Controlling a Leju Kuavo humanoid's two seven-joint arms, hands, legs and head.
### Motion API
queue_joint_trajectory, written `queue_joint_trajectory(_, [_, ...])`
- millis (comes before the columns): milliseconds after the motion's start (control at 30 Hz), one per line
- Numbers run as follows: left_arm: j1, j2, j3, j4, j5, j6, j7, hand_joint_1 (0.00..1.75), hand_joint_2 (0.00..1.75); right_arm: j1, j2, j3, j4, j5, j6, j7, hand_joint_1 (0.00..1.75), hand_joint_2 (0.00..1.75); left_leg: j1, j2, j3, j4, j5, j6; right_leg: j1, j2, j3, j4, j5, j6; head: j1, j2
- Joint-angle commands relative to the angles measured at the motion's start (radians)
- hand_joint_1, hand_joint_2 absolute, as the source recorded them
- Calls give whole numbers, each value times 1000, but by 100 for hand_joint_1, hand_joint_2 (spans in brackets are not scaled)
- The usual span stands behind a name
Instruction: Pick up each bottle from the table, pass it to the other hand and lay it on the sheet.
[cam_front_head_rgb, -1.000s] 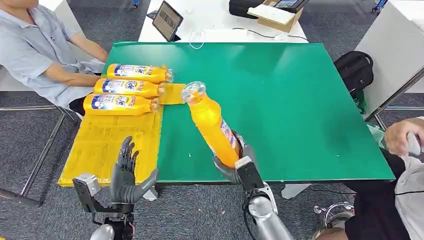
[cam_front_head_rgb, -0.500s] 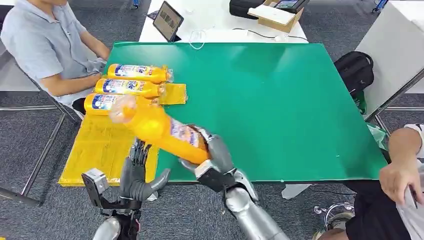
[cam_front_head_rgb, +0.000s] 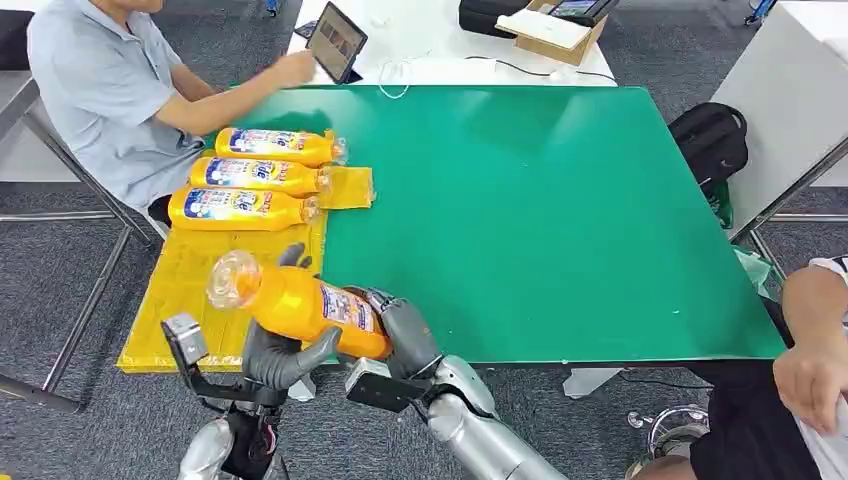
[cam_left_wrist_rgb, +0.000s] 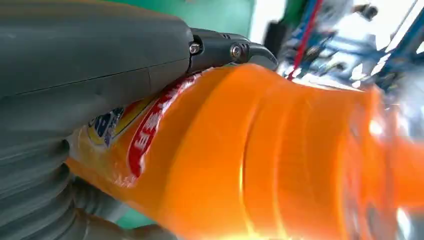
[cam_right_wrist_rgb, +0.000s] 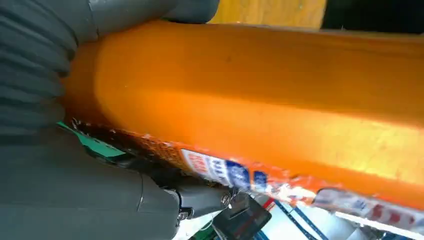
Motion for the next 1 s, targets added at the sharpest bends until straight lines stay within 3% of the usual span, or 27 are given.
queue_joint_trajectory(33, [-71,49,-80,151,41,-67,57,0,175,-53,17,111,97,-13,-17,-3,175,175,0,0,3,-1,-1,-1,1,0,3,-1,-1,-1,0,0])
queue_joint_trajectory(233, [-80,32,-104,196,8,-32,47,0,175,-55,36,109,65,-96,-22,-3,175,175,0,0,2,-1,-1,-1,0,0,2,0,-1,-1,0,0])
queue_joint_trajectory(600, [-74,18,-87,205,0,15,41,0,175,-49,42,123,71,-111,-15,-3,169,175,0,0,3,0,-1,-1,1,1,3,0,-1,-2,0,0])
queue_joint_trajectory(633, [-73,17,-86,204,11,7,41,14,175,-49,42,127,72,-116,-17,-3,166,175,0,0,2,-1,-1,-1,0,0,2,0,-1,-1,0,0])
queue_joint_trajectory(667, [-72,18,-88,198,19,1,37,59,175,-51,41,133,74,-121,-18,-3,159,175,1,0,5,0,-2,-1,1,0,5,0,-2,-2,0,0])
queue_joint_trajectory(700, [-70,17,-86,192,37,-11,32,155,175,-52,40,139,75,-129,-16,-3,154,175,1,0,4,0,-2,-1,1,0,4,0,-2,-2,0,0])
queue_joint_trajectory(733, [-68,16,-85,184,54,-26,25,175,175,-54,40,147,76,-133,-14,-3,152,175,0,0,3,0,-1,-1,0,0,3,0,-1,-1,0,0])
queue_joint_trajectory(833, [-63,10,-75,162,90,-43,13,175,175,-54,40,159,90,-134,-4,-3,175,175,1,1,5,1,-3,-1,1,2,4,1,-2,-2,0,0])
queue_joint_trajectory(900, [-61,12,-70,147,105,-51,9,175,175,-53,40,162,102,-136,-5,-3,169,175,1,0,3,0,-1,-1,1,0,2,0,-1,-1,0,0])
queue_joint_trajectory(933, [-59,14,-67,141,114,-56,7,175,175,-54,40,164,111,-138,-4,-3,150,175,1,0,2,0,-1,-1,1,0,2,0,-1,-1,0,0])
queue_joint_trajectory(967, [-58,15,-64,136,116,-57,5,175,175,-58,41,163,123,-137,-5,-3,37,175,1,0,4,0,-2,-1,1,0,4,0,-2,-2,0,0])
queue_joint_trajectory(1000, [-57,15,-62,132,119,-59,3,175,175,-59,41,161,129,-135,-7,-3,0,175,1,0,2,0,-1,-1,1,0,2,0,-1,-1,0,0])
